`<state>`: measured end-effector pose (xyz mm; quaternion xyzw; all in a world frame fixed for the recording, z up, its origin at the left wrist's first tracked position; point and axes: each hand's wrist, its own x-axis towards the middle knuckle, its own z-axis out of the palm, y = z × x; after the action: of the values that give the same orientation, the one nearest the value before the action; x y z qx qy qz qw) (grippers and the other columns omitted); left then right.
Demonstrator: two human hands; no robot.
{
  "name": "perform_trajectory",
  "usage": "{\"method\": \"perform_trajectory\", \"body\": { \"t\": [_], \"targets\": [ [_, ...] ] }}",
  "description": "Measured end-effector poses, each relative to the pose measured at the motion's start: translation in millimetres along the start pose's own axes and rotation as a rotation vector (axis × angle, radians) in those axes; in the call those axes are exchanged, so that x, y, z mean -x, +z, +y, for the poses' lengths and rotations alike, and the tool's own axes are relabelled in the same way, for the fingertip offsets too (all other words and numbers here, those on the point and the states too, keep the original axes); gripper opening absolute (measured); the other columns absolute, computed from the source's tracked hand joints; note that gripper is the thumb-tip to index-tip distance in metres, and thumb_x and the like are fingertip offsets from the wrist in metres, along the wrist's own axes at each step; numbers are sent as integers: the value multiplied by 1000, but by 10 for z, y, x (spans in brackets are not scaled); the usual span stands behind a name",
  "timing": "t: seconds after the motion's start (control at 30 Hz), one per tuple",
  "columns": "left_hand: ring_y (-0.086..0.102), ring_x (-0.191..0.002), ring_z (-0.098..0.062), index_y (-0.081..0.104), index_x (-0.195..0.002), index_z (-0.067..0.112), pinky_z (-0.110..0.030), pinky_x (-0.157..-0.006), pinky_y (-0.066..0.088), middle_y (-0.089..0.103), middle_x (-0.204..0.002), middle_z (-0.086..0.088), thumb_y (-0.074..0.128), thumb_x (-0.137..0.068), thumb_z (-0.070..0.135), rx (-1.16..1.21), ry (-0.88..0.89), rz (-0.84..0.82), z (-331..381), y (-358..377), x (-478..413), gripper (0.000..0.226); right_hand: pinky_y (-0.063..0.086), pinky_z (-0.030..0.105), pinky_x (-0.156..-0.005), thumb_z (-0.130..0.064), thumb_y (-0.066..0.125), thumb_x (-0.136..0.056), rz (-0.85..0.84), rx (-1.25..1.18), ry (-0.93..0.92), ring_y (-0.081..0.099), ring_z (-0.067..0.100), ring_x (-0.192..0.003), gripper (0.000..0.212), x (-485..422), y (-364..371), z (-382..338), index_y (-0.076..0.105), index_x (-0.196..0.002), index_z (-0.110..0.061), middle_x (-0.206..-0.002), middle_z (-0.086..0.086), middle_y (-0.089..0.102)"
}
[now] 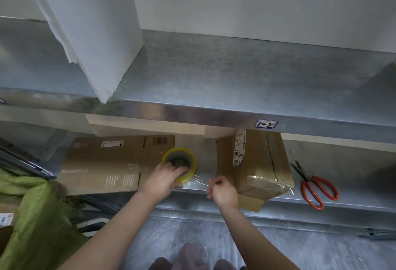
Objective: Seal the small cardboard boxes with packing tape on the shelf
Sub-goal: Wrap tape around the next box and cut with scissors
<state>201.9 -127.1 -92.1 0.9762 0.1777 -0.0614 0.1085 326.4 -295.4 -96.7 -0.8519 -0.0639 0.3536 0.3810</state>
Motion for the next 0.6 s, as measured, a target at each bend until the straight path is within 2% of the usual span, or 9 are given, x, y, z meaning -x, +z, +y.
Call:
{"method": "perform_trajectory", "body": {
  "t": [0.07,0.13,0.23,0.37,0.43,0.5,0.6],
  "targets": [
    [48,-117,-20,41,-140,33,-31,-101,28,61,-121,1,61,-90,40,-8,7,-16,-17,0,-36,55,53,28,-65,-44,52,-93,64,252,-63,69,16,-70,21,-36,9,9,58,-86,-25,-72,-5,71],
    [48,-117,-19,42,-139,34,-31,-102,28,61,-121,2,62,-89,40,3,0,-13,-25,11,-42,55,45,27,-59,-45,49,-94,137,405,-118,66,22,-76,18,-43,63,29,57,-95,-29,-77,-6,67],
    [48,-116,-17,43,-138,35,-30,-103,28,61,-122,5,63,-88,40,30,-6,11,-37,67,-28,54,38,26,-57,-46,50,-95,190,493,-186,67,25,-81,24,-35,127,50,45,-109,-28,-85,-1,67],
    [46,-119,-17,38,-141,35,-31,-106,26,57,-129,6,60,-90,40,62,-9,28,12,45,18,56,43,29,-60,-45,44,-98,129,614,-265,68,27,-85,30,-16,67,27,41,-119,-24,-93,3,68],
    [39,-130,-18,29,-147,35,-34,-111,24,47,-141,5,55,-92,45,96,-11,43,49,11,92,62,44,29,-62,-47,43,-97,124,639,-326,67,27,-88,35,95,15,3,39,-124,-24,-104,2,66],
    [22,-144,-17,23,-151,32,-37,-117,14,33,-153,6,47,-92,55,99,-9,107,102,-45,181,68,45,29,-65,-51,42,-96,161,650,-457,64,21,-96,41,268,-59,-15,41,-128,-26,-117,-3,58],
    [8,-148,-13,26,-152,27,-33,-118,-1,25,-157,8,36,-92,62,50,51,203,274,-192,296,70,51,28,-84,-51,41,-95,206,649,-726,51,16,-116,46,594,-202,-46,49,-133,-26,-130,-6,53]
  ]
}}
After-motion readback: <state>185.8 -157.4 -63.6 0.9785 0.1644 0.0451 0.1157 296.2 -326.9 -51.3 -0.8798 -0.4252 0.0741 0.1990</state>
